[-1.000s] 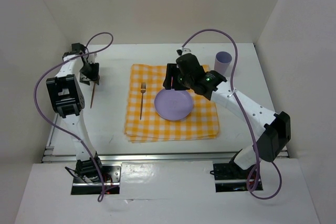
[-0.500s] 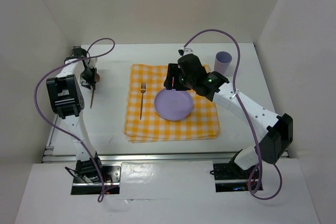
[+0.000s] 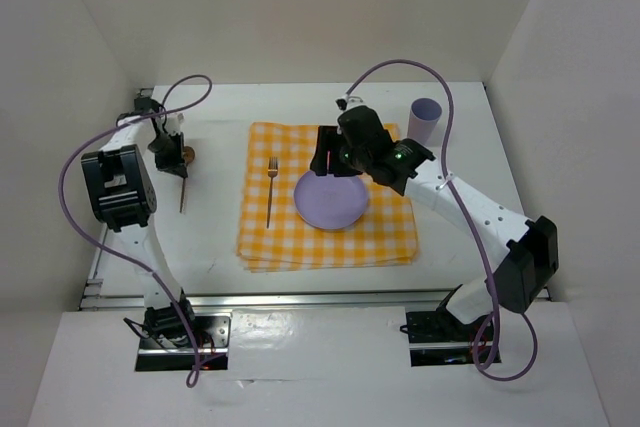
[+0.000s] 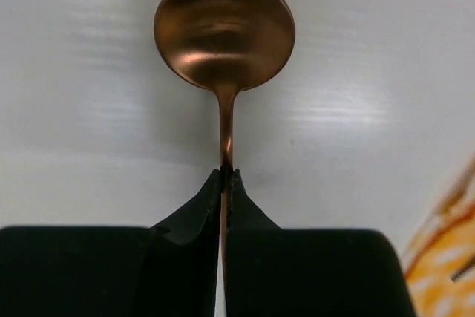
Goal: Set the dinner table for one person
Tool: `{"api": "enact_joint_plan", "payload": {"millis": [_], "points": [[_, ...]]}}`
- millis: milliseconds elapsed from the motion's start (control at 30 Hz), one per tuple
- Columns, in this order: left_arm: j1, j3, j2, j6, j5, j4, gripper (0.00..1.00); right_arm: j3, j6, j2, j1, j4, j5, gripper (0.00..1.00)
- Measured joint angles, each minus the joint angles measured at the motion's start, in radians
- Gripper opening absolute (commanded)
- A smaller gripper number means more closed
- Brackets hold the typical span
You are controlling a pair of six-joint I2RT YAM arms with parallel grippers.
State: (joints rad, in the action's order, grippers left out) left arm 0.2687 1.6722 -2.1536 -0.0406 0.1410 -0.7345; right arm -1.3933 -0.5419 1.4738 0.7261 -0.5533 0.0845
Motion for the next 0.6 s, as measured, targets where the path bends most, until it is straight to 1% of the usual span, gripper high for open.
{"api": "enact_joint_plan", "payload": {"millis": [100,267,400,433,500,600], "points": [[0.012,-0.025,0.064,0.060,0.075,-0.044,0.00,0.034,0.023,0.000,0.010,0.027,-0.027,0.65],[-0.012,-0.027,0.314,0.154,0.177,-0.049,0.00,0.077,0.071,0.024,0.073,0.142,-0.116,0.65],[-0.093,-0.022,0.513,0.201,0.237,-0.015,0.00,0.043,0.101,0.113,0.122,0.273,-0.228,0.65],[-0.127,-0.037,0.560,0.207,0.248,0.008,0.00,0.021,0.106,0.145,0.130,0.303,-0.261,0.63],[-0.188,-0.089,0.649,0.230,0.264,0.047,0.00,-0.034,0.111,0.216,0.140,0.356,-0.321,0.63],[-0.264,-0.175,0.743,0.259,0.275,0.074,0.00,-0.093,0.113,0.283,0.149,0.425,-0.381,0.60]]}}
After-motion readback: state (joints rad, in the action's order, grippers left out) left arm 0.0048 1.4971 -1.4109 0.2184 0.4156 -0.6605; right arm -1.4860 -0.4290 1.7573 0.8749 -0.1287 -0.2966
